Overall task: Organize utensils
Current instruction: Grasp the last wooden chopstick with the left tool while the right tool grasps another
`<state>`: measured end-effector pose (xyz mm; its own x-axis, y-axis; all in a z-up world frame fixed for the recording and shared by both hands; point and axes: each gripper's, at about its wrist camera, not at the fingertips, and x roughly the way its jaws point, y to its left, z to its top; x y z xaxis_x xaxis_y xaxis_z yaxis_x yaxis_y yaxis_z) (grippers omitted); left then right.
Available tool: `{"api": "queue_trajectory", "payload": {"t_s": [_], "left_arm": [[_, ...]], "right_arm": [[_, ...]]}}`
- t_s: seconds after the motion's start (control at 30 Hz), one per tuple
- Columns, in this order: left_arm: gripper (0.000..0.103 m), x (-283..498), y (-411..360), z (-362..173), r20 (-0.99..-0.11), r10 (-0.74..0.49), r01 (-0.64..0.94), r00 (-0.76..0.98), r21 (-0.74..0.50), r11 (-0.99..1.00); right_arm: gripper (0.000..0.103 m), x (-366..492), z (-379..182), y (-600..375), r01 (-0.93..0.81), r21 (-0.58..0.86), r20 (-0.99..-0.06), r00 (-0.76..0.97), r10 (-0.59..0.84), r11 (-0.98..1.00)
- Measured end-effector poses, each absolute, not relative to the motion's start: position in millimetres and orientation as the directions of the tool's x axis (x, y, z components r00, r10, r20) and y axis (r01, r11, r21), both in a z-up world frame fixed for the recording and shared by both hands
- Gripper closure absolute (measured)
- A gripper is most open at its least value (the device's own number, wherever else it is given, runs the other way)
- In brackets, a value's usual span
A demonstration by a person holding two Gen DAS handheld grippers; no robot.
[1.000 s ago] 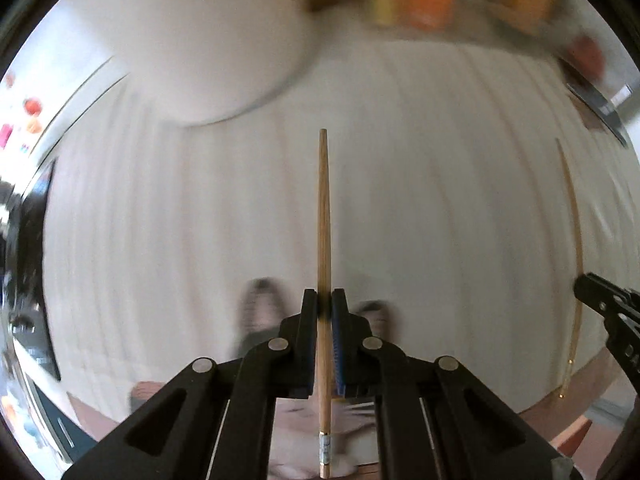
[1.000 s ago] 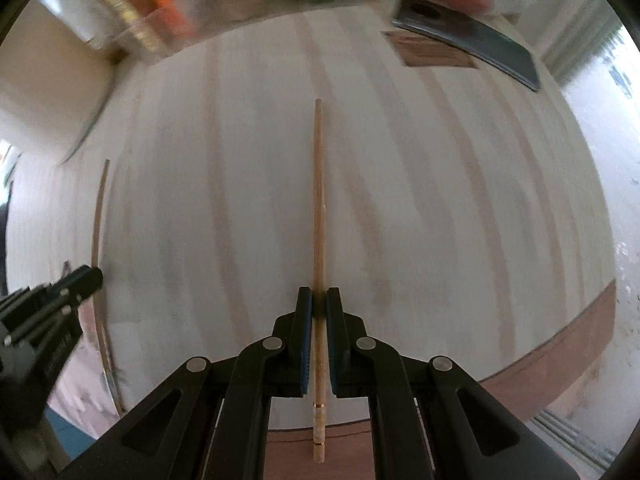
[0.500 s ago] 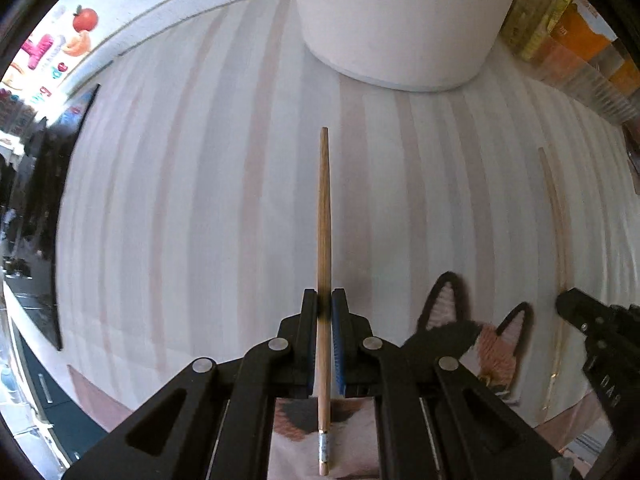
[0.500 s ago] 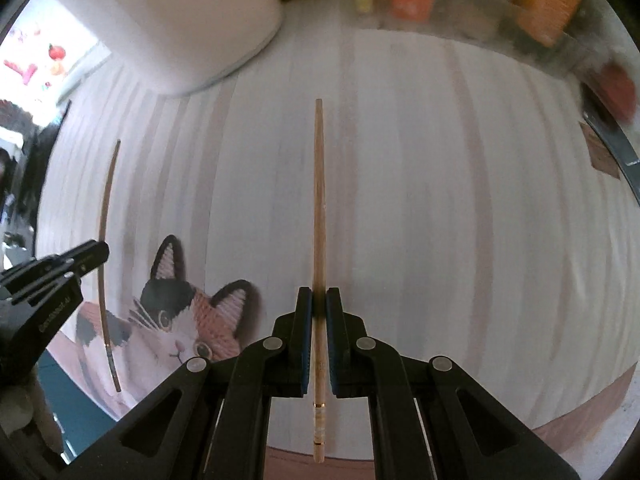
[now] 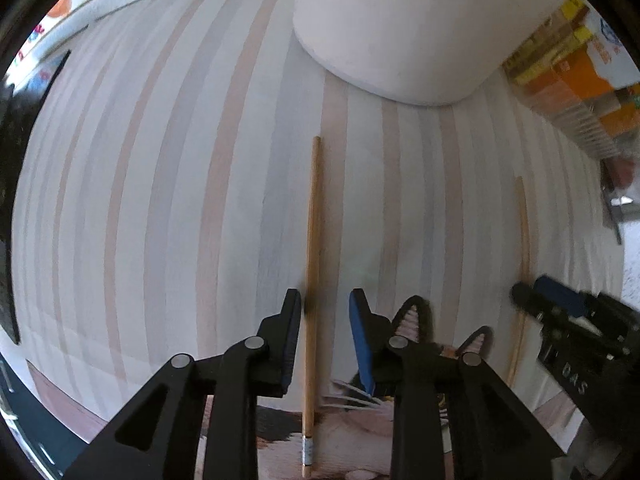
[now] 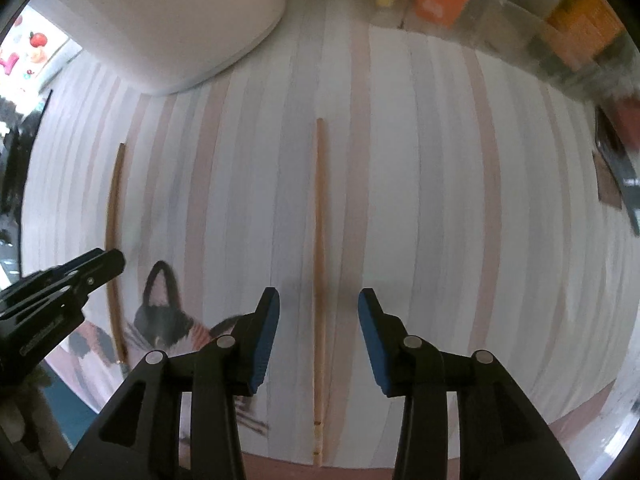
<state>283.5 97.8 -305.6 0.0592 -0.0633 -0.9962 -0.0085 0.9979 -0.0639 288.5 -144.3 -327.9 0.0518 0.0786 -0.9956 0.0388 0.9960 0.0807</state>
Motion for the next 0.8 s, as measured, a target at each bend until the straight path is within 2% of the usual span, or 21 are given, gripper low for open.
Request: {"api": "queue_trajectory", "payload": {"t_s": [0.07,0.1,0.17,0.2,0.4,0.57,0.8], "left_arm": [[0.081,278.3,85.7,-303.0,-0.997,-0.031,0.009,0.069,-0.03,1.0],[0.086,277.5,81.1,-302.4,-0.997,-0.017,0.014,0.075,-0.016,1.0],[0.089,274.8,70.7,-301.6,-0.996,0.018,0.025,0.088,0.02,0.999],[0.098,266.8,55.6,-298.2,-0.996,0.014,0.026,0.092,0.017,1.0],[0.098,260.5,33.5,-296.6,-0.994,0.028,0.044,0.105,0.033,0.999],[0.098,249.7,15.8,-289.3,-0.994,0.019,0.046,0.103,0.024,0.999],[0.098,256.5,31.9,-296.7,-0.995,0.009,0.048,0.098,0.014,0.999]], "right_arm": [[0.076,296.6,-327.8,-138.5,0.007,0.024,-0.997,0.078,0.023,1.0],[0.082,299.0,-327.0,-136.1,-0.001,-0.003,-0.996,0.089,-0.003,1.0],[0.09,300.3,-324.9,-132.5,-0.006,-0.003,-0.995,0.104,-0.002,1.0],[0.095,301.2,-326.1,-127.4,-0.006,-0.005,-0.994,0.106,-0.004,1.0],[0.095,284.0,-336.0,-118.3,0.015,0.074,-0.996,0.053,0.073,0.997],[0.095,283.1,-337.0,-112.2,0.007,0.061,-0.997,0.058,0.06,0.998],[0.095,280.7,-343.3,-113.6,0.004,0.053,-0.997,0.057,0.053,0.999]]}}
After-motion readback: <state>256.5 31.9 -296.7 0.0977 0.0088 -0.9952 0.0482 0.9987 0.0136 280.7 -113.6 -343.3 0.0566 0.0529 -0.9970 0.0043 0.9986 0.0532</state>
